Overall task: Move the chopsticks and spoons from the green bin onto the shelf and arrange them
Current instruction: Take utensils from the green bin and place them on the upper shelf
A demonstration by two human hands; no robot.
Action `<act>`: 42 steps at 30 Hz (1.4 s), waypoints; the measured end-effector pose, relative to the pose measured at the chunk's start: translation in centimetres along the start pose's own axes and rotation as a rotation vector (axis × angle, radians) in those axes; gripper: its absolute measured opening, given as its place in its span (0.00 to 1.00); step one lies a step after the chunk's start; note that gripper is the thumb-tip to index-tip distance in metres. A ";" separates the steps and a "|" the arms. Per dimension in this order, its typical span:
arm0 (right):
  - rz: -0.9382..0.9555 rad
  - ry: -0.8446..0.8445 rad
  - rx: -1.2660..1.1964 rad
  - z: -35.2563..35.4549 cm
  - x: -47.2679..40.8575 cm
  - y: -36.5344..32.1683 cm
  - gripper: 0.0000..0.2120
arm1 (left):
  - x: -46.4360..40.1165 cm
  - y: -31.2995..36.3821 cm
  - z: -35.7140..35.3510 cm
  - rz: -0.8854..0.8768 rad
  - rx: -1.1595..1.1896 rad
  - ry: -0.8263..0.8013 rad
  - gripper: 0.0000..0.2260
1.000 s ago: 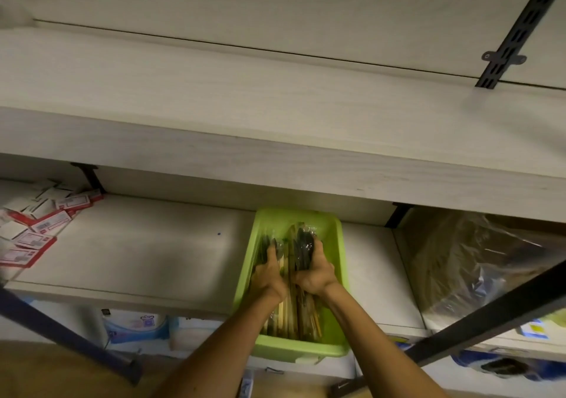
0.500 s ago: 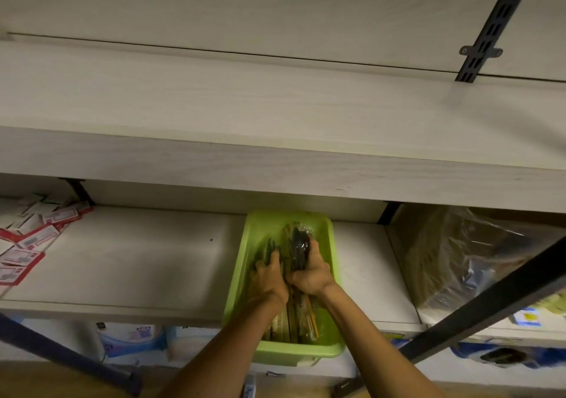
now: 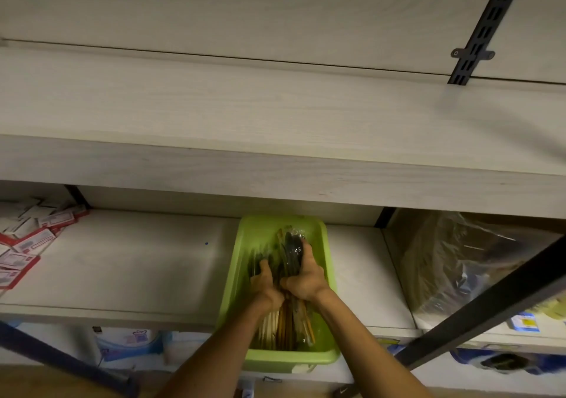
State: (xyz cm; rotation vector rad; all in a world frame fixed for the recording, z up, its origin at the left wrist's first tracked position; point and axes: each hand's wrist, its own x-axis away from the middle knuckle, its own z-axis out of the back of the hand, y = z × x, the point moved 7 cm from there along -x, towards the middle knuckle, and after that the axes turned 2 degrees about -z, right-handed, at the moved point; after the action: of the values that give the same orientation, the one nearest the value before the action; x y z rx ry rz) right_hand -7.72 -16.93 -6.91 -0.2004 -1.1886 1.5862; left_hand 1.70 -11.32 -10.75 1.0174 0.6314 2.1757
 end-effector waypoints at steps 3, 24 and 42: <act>0.031 0.003 -0.030 0.5 0.1 -0.6 0.49 | 0.2 0.5 0.9 -0.009 0.102 0.024 0.28; 0.207 0.129 -0.329 5.6 9.2 -5.8 0.45 | 8.7 6.0 7.3 -0.310 0.370 0.062 0.24; 0.135 0.620 -0.507 16.5 27.5 7.8 0.39 | 24.6 13.0 -6.2 -0.783 0.131 -0.262 0.28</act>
State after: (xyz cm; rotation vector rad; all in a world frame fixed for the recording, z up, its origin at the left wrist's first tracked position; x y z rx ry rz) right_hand -34.38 -3.39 7.04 -1.0403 -1.0615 1.1679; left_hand -19.85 -3.28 6.02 0.8958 0.8728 1.3130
